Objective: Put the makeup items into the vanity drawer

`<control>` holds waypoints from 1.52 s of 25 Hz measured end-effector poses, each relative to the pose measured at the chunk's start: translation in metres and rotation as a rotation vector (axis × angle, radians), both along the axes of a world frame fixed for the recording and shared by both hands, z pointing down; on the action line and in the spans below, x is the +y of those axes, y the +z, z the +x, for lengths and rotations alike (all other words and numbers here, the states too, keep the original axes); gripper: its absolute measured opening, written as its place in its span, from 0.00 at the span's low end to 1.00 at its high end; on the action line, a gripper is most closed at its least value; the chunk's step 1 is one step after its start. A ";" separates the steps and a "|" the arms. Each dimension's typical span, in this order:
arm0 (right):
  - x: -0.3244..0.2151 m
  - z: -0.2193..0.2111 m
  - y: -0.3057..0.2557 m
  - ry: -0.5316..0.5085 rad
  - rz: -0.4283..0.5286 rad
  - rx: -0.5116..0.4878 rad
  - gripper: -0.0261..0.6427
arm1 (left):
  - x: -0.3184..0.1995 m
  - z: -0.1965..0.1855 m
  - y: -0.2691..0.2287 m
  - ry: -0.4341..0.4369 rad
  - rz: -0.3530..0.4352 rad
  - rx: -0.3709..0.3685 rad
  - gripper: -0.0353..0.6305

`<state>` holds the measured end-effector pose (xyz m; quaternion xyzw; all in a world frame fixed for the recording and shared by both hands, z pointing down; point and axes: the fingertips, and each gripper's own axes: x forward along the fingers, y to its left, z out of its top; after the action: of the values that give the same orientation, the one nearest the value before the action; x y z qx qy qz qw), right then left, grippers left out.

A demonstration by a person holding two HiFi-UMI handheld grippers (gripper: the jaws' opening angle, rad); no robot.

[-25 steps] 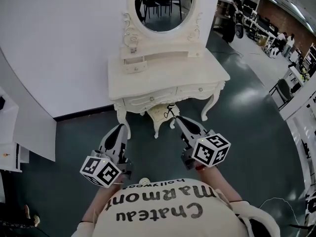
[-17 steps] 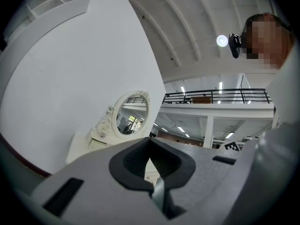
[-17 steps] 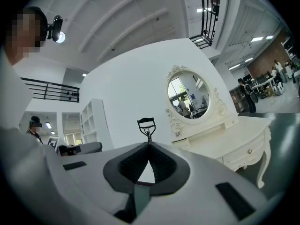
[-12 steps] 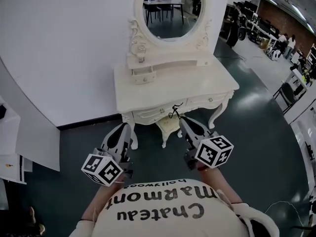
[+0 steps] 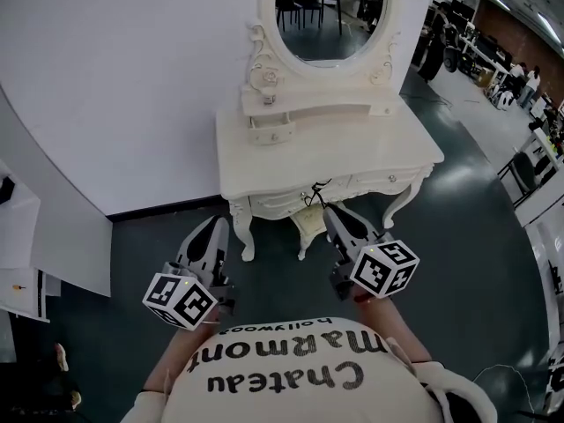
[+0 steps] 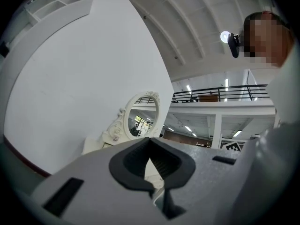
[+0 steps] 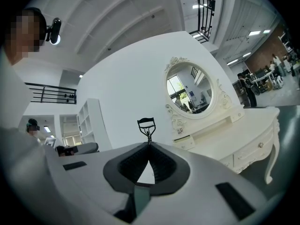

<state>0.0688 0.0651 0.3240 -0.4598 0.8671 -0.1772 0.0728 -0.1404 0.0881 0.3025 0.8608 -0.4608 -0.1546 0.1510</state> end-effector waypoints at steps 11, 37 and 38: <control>-0.006 0.001 0.035 0.008 -0.085 0.021 0.08 | -0.006 0.007 0.037 0.038 -0.075 0.009 0.06; -0.188 0.032 -0.004 -0.103 -0.012 -0.001 0.08 | -0.162 0.040 0.000 -0.054 -0.047 0.008 0.06; -0.195 0.034 -0.003 -0.111 -0.013 -0.001 0.08 | -0.168 0.042 0.000 -0.065 -0.047 0.011 0.06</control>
<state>0.1027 -0.1301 0.3214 -0.4114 0.8901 -0.1870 0.0601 -0.0988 -0.0797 0.3025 0.8409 -0.4910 -0.1530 0.1686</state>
